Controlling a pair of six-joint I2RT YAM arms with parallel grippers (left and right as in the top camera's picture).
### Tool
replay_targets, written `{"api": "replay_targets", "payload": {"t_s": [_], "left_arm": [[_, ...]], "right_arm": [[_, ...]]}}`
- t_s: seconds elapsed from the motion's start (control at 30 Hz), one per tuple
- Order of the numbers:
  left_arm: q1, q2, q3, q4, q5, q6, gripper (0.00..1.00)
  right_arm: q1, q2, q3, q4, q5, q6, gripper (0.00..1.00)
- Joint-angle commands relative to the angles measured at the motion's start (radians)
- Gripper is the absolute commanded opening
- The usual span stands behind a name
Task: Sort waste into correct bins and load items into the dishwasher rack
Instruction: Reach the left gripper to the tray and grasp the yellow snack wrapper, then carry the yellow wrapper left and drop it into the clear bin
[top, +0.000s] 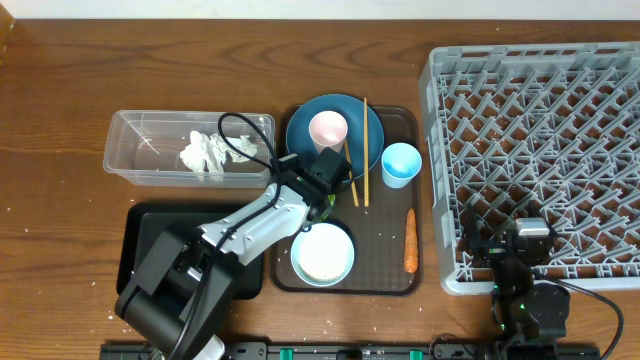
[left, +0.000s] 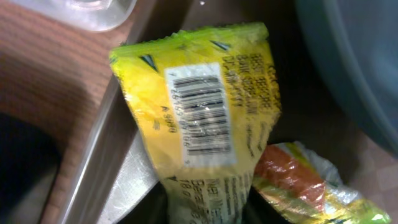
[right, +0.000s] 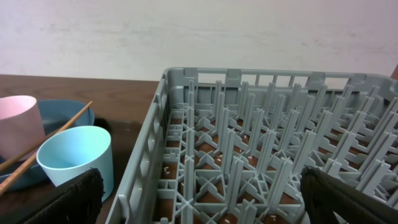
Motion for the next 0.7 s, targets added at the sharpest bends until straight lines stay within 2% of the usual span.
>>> {"api": "replay_targets", "payload": {"t_s": [0.0, 0.13, 0.2, 0.27, 0.47, 0.67], "left_arm": [[-0.002, -0.021, -0.006, -0.003, 0.021, 0.003, 0.26], [-0.002, -0.048, -0.006, -0.011, 0.021, 0.021, 0.19], [-0.002, -0.065, -0.006, -0.017, 0.021, 0.033, 0.1], [-0.002, -0.084, -0.006, -0.029, 0.021, 0.033, 0.07], [-0.002, -0.169, -0.006, -0.075, 0.022, 0.036, 0.06], [-0.001, -0.343, -0.006, -0.078, 0.009, 0.172, 0.06]], "right_arm": [[-0.01, -0.005, -0.001, -0.004, 0.0, -0.004, 0.99], [-0.01, -0.005, -0.001, -0.004, 0.0, -0.004, 0.99], [-0.01, -0.005, -0.001, -0.004, 0.0, -0.004, 0.99], [-0.01, -0.005, -0.001, -0.004, 0.0, -0.004, 0.99], [-0.01, -0.005, -0.001, -0.004, 0.0, -0.004, 0.99], [-0.01, -0.005, -0.001, -0.004, 0.0, -0.004, 0.99]]}}
